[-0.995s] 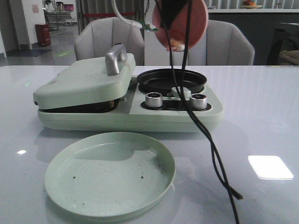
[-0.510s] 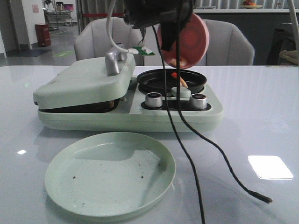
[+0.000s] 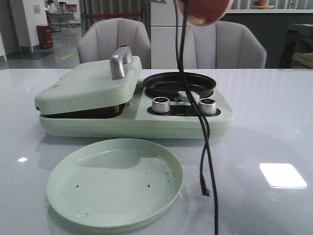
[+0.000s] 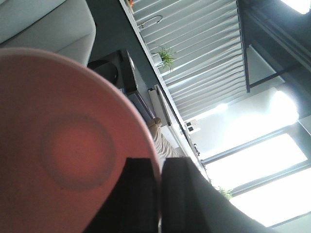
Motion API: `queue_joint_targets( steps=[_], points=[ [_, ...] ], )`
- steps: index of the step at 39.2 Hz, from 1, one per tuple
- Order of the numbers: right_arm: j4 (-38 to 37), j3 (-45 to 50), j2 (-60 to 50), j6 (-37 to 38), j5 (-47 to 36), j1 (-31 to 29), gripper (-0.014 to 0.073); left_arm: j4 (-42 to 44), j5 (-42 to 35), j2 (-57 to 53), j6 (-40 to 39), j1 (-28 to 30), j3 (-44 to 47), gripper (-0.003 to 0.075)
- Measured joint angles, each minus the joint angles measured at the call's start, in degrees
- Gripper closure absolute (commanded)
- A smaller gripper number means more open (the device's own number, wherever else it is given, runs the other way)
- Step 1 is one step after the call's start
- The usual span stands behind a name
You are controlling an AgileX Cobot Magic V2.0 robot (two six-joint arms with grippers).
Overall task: Make breakfast with bread and shrimp
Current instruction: 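Tilt the pink bowl over the frying pan to pour the shrimp, then carry the empty pink bowl back toward its spot with the right gripper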
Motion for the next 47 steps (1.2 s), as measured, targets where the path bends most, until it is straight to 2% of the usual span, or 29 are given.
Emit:
queue_joint_targets(
  steps=[5,12,16,24,28,33,38,42,47],
  points=[
    [0.3,0.0,-1.0,0.0,0.1,0.3,0.0546,0.0,0.0,0.0,0.0,0.0,0.0,0.0619],
    [4.6,0.3,0.7,-1.1,-0.5,0.5,0.0546,0.0,-0.1,0.0,0.0,0.0,0.0,0.0619],
    [2.9,0.8,3.7,-4.2,-0.1,0.9,0.0546,0.0,-0.1,0.0,0.0,0.0,0.0,0.0619],
    [2.6,0.0,4.6,-4.6,-0.6,1.5,0.0546,0.0,-0.2,0.0,0.0,0.0,0.0,0.0619],
    [6.3,-0.1,2.8,-4.7,-0.6,1.5,0.0546,0.0,-0.2,0.0,0.0,0.0,0.0,0.0619],
    [17.8,0.0,-2.4,-4.7,-0.2,0.9,0.0546,0.0,-0.2,0.0,0.0,0.0,0.0,0.0619],
    [31.3,3.9,-10.7,-4.7,0.0,-2.6,0.0546,0.0,-0.2,0.0,0.0,0.0,0.0,0.0619],
    [43.2,10.6,-18.5,-5.9,-0.4,-8.5,0.0546,0.0,-0.2,0.0,0.0,0.0,0.0,0.0619],
    [64.9,24.7,-27.1,-16.2,-3.1,-22.1,0.0546,0.0,-0.2,0.0,0.0,0.0,0.0,0.0619]
  ],
)
